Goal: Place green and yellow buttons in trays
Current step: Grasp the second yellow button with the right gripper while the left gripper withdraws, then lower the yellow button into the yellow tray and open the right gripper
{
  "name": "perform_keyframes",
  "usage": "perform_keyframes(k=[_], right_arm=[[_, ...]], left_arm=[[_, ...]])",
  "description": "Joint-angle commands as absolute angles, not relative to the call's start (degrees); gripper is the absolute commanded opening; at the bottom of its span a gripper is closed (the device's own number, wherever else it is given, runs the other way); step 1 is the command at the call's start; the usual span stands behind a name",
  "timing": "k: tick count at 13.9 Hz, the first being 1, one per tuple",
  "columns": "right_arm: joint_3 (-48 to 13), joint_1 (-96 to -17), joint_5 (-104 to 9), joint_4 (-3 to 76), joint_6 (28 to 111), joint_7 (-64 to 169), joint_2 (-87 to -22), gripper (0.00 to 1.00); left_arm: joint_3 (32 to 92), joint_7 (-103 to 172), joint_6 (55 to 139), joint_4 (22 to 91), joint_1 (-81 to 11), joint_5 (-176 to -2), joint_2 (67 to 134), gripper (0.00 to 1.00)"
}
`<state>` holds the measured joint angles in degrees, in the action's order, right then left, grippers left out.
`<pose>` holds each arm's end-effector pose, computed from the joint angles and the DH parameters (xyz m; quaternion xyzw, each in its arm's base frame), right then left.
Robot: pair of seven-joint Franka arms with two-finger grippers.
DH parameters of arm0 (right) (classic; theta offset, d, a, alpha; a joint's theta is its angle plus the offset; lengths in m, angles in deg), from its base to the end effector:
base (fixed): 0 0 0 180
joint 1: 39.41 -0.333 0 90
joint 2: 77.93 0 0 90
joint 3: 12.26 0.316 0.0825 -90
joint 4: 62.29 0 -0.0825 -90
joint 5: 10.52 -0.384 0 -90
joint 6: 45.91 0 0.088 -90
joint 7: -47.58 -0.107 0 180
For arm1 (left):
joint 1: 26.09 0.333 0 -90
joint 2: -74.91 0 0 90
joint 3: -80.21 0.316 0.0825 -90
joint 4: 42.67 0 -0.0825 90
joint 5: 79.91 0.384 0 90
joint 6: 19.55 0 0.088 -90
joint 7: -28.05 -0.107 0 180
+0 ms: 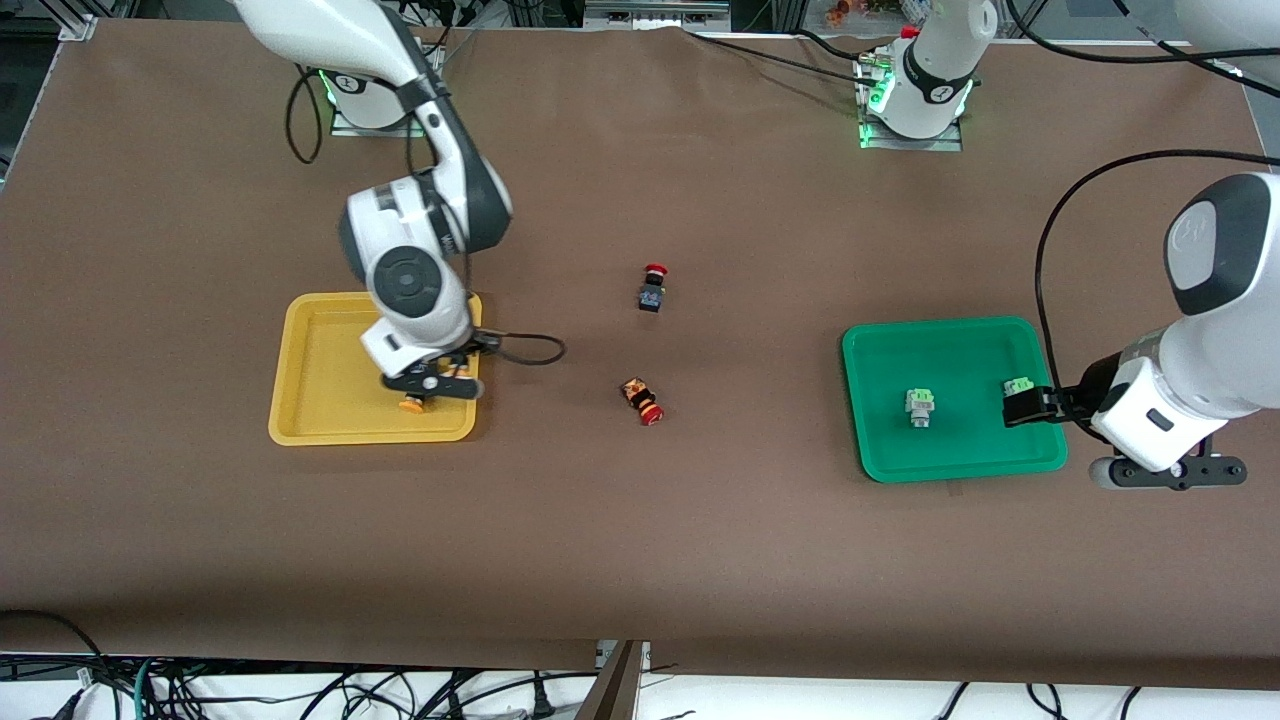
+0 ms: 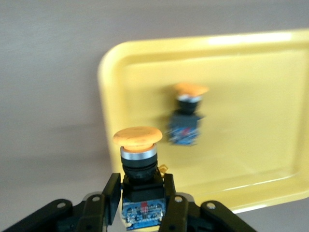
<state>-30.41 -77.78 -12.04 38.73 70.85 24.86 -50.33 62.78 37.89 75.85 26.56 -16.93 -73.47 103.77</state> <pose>0.5909 0.2357 0.2902 0.9937 -0.0185 -0.0621 0.0914 0.6961 -0.0404 0.4975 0.9995 0.0246 -0.0154 0.0147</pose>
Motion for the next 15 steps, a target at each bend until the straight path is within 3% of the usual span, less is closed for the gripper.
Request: perform_keyframes(k=[1, 3, 4, 5, 7, 10, 15], right_arm=[[-36.24, -77.9, -11.23, 41.94, 71.6, 35.85, -50.95, 0.0], [-38.1, -76.51, -11.75, 45.36, 75.97, 39.66, -50.6, 0.01], [-38.1, -76.32, -11.75, 46.33, 77.91, 39.75, -50.33, 0.31], [-38.1, -76.23, -12.19, 46.26, 78.19, 39.67, -50.24, 0.94], [-37.84, -76.23, -12.37, 45.12, 76.53, 39.32, -52.08, 1.0], [-37.31, -76.5, -12.37, 41.17, 71.1, 39.14, -55.07, 1.0], [-37.14, -77.81, -12.19, 34.66, 61.51, 36.77, -63.32, 1.0]], left_arm=[[63.42, 37.81, 75.19, 33.24, -16.86, -75.33, 95.68, 1.0], [65.87, 37.72, 75.19, 40.61, -17.47, -77.35, 87.26, 1.0], [68.5, 37.63, 75.1, 43.95, -19.48, -78.41, 83.91, 1.0], [72.09, 37.54, 75.02, 46.42, -21.94, -79.46, 81.44, 1.0], [78.25, 37.19, 73.44, 51.17, -25.99, -82.88, 77.22, 1.0], [78.72, 36.06, 72.99, 53.39, -27.06, -82.99, 76.06, 1.0], [78.54, 34.38, 71.94, 50.94, -26.27, -82.55, 78.43, 1.0]])
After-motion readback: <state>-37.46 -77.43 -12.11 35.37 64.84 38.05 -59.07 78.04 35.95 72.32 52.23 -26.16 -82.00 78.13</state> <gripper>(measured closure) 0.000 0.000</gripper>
